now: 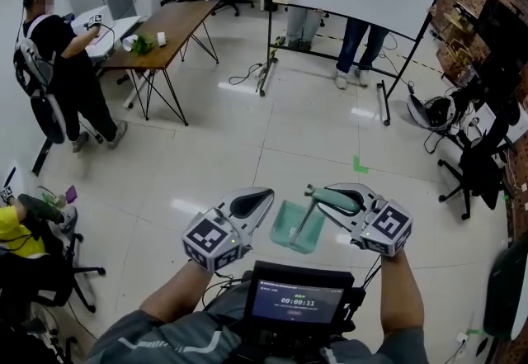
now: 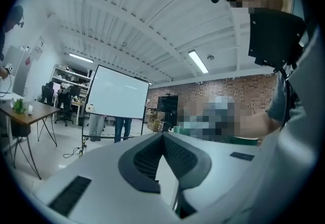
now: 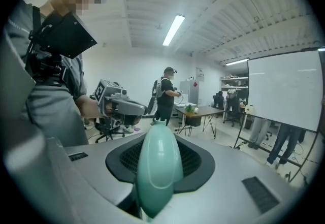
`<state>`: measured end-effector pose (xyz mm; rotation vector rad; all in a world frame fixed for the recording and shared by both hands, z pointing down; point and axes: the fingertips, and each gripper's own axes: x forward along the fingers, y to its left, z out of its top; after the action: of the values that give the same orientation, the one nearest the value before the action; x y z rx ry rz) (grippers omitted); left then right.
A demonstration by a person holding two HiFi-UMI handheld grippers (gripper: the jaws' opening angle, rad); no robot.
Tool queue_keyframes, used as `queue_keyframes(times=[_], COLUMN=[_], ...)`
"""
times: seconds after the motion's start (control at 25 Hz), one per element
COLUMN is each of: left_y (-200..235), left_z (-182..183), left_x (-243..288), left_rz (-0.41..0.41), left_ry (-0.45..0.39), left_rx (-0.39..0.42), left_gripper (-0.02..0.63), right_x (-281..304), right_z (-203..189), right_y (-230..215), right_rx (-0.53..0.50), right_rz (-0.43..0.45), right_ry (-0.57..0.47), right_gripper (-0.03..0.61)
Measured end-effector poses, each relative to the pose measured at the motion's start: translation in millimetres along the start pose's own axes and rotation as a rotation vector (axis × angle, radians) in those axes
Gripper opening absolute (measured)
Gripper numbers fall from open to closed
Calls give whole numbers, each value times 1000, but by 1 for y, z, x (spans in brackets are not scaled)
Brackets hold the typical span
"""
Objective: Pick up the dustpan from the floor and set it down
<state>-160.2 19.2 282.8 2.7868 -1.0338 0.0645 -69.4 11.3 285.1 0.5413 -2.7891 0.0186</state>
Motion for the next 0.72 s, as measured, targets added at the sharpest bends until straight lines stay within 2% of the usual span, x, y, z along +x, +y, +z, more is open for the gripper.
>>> queue_keyframes(times=[0.24, 0.4, 0.72], left_y=[45, 65, 94], left_z=[8, 8, 29], left_x=[24, 64, 186], left_rz=[-46, -32, 52], left_ry=[-22, -25, -39], left_rx=[-22, -34, -62], left_gripper=[23, 23, 23], right_x=[27, 30, 22], right_z=[-5, -13, -24], right_y=[-49, -99, -201], right_rx=[20, 40, -27], right_rz=[-24, -48, 48], right_ry=[-2, -23, -4], right_gripper=[140, 138, 138])
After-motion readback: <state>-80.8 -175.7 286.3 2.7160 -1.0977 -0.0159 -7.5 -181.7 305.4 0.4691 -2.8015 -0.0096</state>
